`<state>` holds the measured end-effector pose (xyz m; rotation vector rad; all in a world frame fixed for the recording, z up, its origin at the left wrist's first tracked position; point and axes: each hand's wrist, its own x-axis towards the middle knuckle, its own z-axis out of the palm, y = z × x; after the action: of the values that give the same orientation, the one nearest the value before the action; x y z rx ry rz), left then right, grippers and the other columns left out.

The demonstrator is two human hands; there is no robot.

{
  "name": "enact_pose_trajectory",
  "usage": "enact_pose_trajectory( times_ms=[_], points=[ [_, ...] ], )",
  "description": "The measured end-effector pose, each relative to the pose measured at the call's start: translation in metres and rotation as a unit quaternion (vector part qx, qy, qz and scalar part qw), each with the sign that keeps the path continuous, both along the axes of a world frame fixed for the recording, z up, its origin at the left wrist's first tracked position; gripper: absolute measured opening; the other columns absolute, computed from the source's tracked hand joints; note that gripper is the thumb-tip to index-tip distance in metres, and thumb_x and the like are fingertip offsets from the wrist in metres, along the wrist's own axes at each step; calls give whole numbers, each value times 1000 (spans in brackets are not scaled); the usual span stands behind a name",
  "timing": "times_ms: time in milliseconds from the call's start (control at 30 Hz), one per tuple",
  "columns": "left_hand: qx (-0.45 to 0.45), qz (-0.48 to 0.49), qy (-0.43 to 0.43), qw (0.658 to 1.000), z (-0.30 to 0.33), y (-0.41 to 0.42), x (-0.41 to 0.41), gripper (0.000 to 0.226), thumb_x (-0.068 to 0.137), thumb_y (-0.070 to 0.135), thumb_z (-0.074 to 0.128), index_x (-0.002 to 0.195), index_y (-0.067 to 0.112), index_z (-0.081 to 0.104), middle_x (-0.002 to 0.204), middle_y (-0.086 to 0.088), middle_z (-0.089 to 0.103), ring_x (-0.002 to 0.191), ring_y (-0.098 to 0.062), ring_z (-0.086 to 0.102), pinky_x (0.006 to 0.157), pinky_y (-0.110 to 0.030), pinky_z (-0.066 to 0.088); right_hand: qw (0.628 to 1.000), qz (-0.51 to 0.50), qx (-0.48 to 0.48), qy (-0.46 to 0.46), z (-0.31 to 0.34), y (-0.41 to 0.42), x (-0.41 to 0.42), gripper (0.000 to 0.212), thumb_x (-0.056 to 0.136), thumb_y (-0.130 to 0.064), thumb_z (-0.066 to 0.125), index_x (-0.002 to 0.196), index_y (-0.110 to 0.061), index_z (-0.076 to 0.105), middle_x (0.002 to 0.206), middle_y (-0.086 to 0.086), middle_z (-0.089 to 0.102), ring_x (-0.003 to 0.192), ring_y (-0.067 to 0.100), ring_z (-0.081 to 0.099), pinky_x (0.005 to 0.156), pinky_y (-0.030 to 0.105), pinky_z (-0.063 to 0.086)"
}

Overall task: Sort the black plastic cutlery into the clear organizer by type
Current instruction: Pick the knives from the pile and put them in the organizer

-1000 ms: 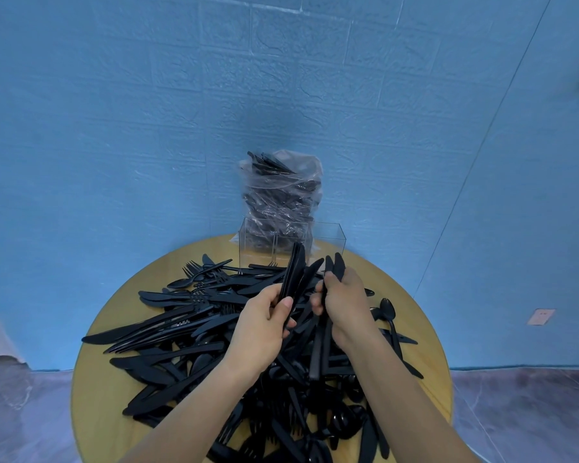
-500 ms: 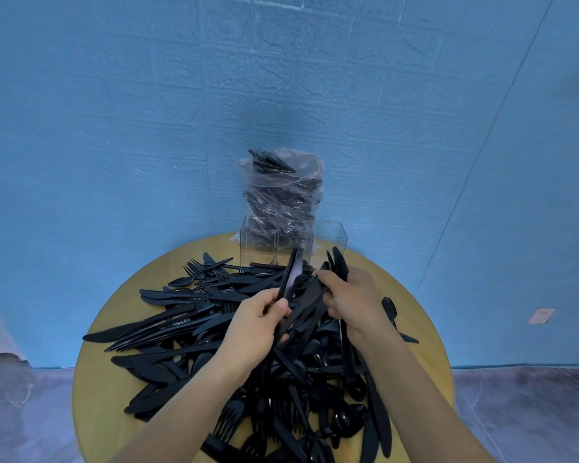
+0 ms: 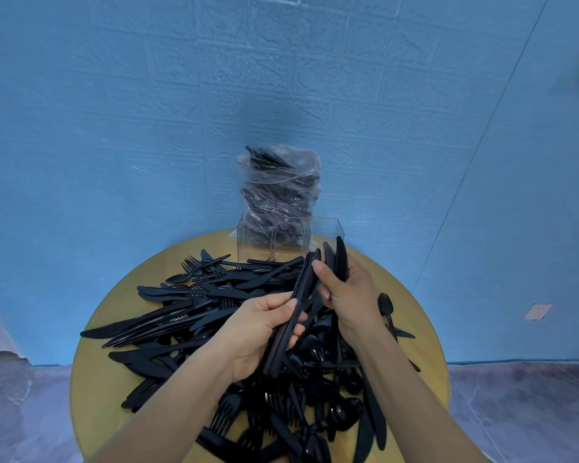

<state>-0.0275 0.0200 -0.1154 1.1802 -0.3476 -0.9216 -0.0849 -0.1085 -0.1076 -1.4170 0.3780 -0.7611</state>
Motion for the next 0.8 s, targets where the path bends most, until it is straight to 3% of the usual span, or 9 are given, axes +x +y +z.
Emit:
enact_pose_trajectory(
  times_ms=[200, 367, 567, 633, 700, 800],
  points=[
    [-2, -8, -23, 1000, -2, -3, -4, 23, 99, 13, 43, 104, 12, 66, 70, -3, 61, 51, -7, 51, 44, -17, 44, 1000, -1, 1, 5, 1, 1, -1, 10, 93, -5, 56, 84, -9, 54, 52, -2, 45, 39, 7, 31, 39, 17, 27],
    [9, -25, -51, 998, 1, -4, -8, 29, 101, 24, 38, 104, 9, 63, 78, -4, 59, 57, -9, 50, 50, -20, 44, 1000, -15, -6, 13, 4, 1, -2, 13, 93, -1, 54, 83, -9, 54, 41, -14, 40, 35, 3, 29, 38, 14, 26],
    [51, -42, -171, 983, -4, -3, -6, 28, 101, 6, 36, 105, 15, 63, 79, 0, 50, 56, -4, 42, 49, -14, 37, 998, -11, -37, 57, 4, 3, -4, 16, 97, -13, 52, 81, -12, 51, 46, -13, 41, 38, 3, 30, 40, 16, 26],
    [59, -26, -180, 982, -7, -2, -5, 29, 101, 5, 36, 104, 16, 63, 79, 0, 51, 56, -4, 41, 49, -14, 37, 998, -22, 3, 65, 6, 6, -4, 16, 100, -20, 44, 88, -10, 50, 61, -5, 46, 41, 4, 33, 40, 17, 25],
    [67, -8, -188, 980, -9, -1, -3, 29, 101, 6, 37, 107, 16, 63, 79, 1, 52, 57, -5, 41, 51, -15, 37, 994, -35, 81, 59, 8, 7, -6, 16, 102, -14, 36, 92, -8, 47, 72, 2, 44, 42, 6, 34, 39, 17, 24],
    [77, 17, -207, 975, -12, 0, -2, 29, 101, 7, 38, 112, 19, 61, 81, 3, 54, 58, -5, 43, 53, -16, 39, 990, -40, 127, 54, 11, 8, -11, 19, 101, -6, 34, 86, -7, 47, 69, 6, 43, 46, 9, 37, 41, 18, 31]
  ],
)
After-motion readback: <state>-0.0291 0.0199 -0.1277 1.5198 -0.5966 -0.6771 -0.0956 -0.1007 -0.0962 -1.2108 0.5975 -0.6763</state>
